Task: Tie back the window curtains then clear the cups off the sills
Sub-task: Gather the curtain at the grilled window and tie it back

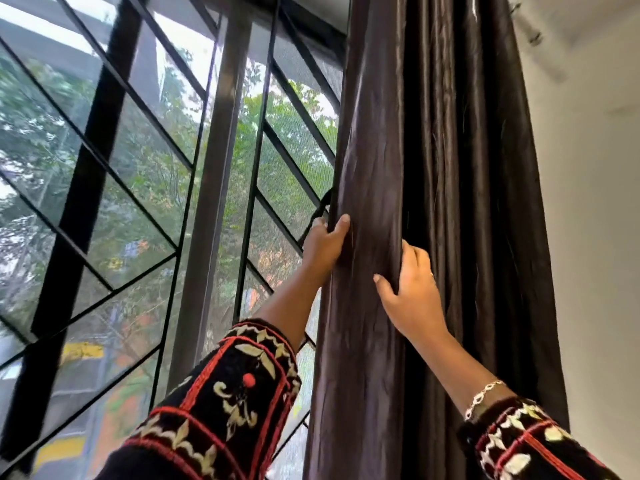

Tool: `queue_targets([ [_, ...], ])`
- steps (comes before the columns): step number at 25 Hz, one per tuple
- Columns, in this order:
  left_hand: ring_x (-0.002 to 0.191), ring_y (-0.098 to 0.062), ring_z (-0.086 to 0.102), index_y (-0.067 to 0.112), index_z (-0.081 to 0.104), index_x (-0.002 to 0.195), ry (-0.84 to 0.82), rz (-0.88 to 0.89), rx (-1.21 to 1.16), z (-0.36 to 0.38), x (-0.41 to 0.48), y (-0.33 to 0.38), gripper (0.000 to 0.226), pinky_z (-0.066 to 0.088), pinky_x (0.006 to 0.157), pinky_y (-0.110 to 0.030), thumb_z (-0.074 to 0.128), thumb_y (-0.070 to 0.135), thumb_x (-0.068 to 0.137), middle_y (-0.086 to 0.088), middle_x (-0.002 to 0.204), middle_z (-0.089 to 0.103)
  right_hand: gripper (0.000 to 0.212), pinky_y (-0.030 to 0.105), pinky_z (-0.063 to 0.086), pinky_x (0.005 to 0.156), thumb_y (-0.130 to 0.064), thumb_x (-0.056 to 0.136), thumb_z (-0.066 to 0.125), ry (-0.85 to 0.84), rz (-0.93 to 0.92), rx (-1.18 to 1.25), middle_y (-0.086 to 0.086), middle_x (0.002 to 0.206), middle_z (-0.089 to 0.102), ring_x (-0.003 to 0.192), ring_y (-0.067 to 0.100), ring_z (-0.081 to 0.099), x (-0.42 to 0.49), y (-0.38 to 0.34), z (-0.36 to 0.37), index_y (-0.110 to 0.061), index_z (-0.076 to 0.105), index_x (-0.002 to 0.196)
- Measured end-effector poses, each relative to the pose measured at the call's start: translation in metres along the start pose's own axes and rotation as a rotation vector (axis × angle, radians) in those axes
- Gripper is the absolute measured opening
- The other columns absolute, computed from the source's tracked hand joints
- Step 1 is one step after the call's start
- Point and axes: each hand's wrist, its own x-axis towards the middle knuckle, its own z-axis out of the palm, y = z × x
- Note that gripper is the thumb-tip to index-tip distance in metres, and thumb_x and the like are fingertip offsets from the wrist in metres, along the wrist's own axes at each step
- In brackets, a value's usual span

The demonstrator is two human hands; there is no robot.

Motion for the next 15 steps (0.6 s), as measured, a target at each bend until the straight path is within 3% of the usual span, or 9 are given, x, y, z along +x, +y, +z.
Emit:
queue_targets([
  [4,0.099,-0.028,0.061,0.004,0.05,0.114,0.15,-0.038,-0.169,-0.013,0.026,0.022,0.047,0.05,0.09,-0.042,0.071,0.026,0.078,-0.013,0.107,0.062,0.064,0.033,0.043,0.098,-0.025,0.09,0.057,0.002,-0.027,-0.031,0.006,0.137,0.035,0.123,0.021,0.043,0.016,-0.005,-0.007,-0.008,0.026,0.143],
  [6,0.093,-0.027,0.061,0.008,0.045,0.109,0.182,0.026,-0.125,-0.031,0.026,0.035,0.045,0.05,0.086,-0.037,0.074,0.016,0.074,-0.011,0.101,0.06,0.066,0.034,0.041,0.1,-0.027,0.09,0.056,0.011,-0.039,-0.035,0.007,0.139,0.034,0.126,0.022,0.04,0.022,-0.011,-0.009,-0.008,0.024,0.144],
  [8,0.088,-0.026,0.057,0.011,0.041,0.115,0.205,0.153,0.049,-0.055,0.017,0.047,0.049,0.042,0.074,-0.025,0.071,0.007,0.076,-0.012,0.094,0.057,0.069,0.034,0.037,0.104,-0.03,0.09,0.055,0.027,-0.053,-0.031,0.009,0.143,0.031,0.131,0.024,0.035,0.028,-0.021,-0.012,-0.008,0.021,0.146],
  [10,0.085,-0.03,0.059,0.012,0.041,0.123,0.246,0.338,0.29,-0.086,0.006,0.061,0.054,0.035,0.064,-0.024,0.064,-0.002,0.077,-0.021,0.092,0.06,0.072,0.035,0.03,0.108,-0.033,0.09,0.054,0.044,-0.074,-0.021,0.011,0.147,0.027,0.135,0.026,0.028,0.036,-0.036,-0.012,-0.007,0.018,0.147],
  [15,0.095,-0.039,0.056,0.025,0.043,0.133,0.317,0.57,1.017,-0.176,0.005,0.108,0.062,0.044,0.074,-0.04,0.047,-0.004,0.078,-0.019,0.108,0.053,0.073,0.029,0.014,0.115,-0.039,0.092,0.05,0.025,-0.16,0.04,0.013,0.154,0.016,0.143,0.024,0.014,0.069,-0.095,-0.005,-0.008,0.014,0.147],
])
